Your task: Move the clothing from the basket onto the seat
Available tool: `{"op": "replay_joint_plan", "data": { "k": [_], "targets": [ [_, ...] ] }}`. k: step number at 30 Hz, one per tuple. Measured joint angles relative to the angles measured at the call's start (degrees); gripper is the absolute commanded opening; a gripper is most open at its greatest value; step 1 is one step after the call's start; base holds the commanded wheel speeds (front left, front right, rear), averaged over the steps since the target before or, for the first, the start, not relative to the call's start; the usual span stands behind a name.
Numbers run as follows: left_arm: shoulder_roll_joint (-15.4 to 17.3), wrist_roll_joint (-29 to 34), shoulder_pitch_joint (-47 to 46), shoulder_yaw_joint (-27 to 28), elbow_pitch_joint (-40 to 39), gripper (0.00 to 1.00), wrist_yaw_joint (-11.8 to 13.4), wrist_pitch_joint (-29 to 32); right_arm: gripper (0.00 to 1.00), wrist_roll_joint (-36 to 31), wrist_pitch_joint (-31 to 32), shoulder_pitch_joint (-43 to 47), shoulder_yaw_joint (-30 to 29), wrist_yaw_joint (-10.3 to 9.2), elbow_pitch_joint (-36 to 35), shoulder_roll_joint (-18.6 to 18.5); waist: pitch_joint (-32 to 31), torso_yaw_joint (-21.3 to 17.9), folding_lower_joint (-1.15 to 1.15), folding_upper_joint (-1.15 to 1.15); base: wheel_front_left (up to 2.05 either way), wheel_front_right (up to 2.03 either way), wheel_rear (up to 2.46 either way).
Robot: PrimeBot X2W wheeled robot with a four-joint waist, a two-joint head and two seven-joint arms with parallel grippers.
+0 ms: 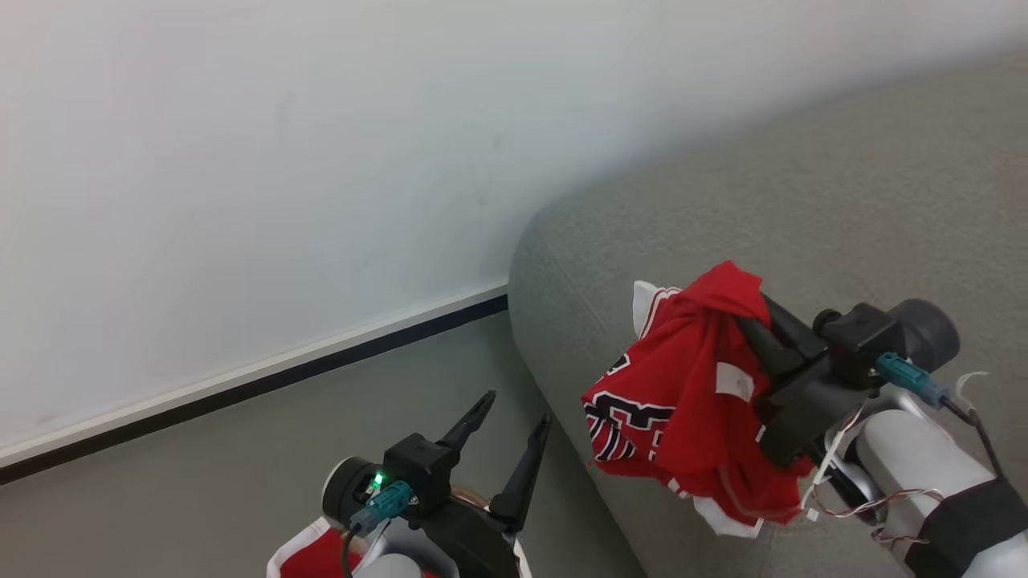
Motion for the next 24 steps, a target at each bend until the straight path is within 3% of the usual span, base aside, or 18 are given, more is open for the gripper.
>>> {"op": "replay_joint_plan", "data": {
  "k": [6, 13, 24],
  "targets": [
    [-0.79, 0.59, 0.03, -1.12, -1.46, 1.0, 0.47, -0.01, 0.0, -0.88, 0.0, -1.66, -1.31, 0.01, -2.0, -2.5, 1.92, -1.94, 0.0, 0.0, 0.0, 0.0, 0.0],
    [-0.8, 2.72, -0.26, -1.98, -4.28, 1.0, 1.24, -0.3, 0.0, -0.89, 0.88, -11.3, -5.01, 0.46, -2.6, -5.05, 6.04, -1.83, 0.0, 0.0, 0.0, 0.0, 0.0],
    [1.92, 5.54, -2.5, -2.38, -9.05, 1.0, 1.99, -0.16, 0.0, 1.79, 4.83, -29.83, -11.94, 1.46, 7.17, -7.65, 13.9, 1.06, 0.01, 0.01, 0.0, 0.0, 0.0]
  ]
}}
